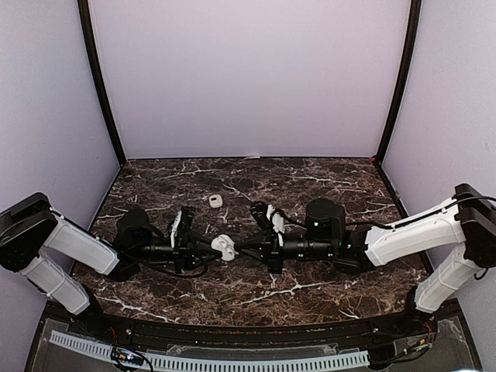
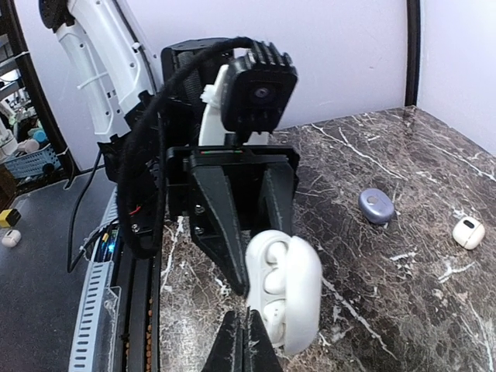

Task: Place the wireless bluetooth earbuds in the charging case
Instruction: Close the charging case with the earbuds.

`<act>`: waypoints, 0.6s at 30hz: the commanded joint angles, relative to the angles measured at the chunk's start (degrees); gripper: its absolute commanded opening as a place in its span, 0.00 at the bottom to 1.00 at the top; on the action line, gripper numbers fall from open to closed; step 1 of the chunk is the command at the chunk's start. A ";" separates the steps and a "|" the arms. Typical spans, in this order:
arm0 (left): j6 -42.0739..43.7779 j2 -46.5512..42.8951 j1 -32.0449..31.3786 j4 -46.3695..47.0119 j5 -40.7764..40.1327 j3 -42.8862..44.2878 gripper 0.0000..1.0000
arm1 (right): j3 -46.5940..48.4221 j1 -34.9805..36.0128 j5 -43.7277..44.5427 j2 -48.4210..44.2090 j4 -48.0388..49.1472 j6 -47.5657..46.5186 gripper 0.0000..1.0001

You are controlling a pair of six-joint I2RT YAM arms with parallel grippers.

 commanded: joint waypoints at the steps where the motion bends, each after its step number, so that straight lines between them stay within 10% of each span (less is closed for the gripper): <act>1: 0.11 -0.44 0.03 2.19 4.18 0.08 0.13 | 0.36 -1.91 6.83 0.97 0.70 4.41 0.00; 18: -2.02 1.20 0.03 4.35 5.27 0.64 0.13 | 4.79 -0.89 -9.01 5.42 -2.26 0.32 0.00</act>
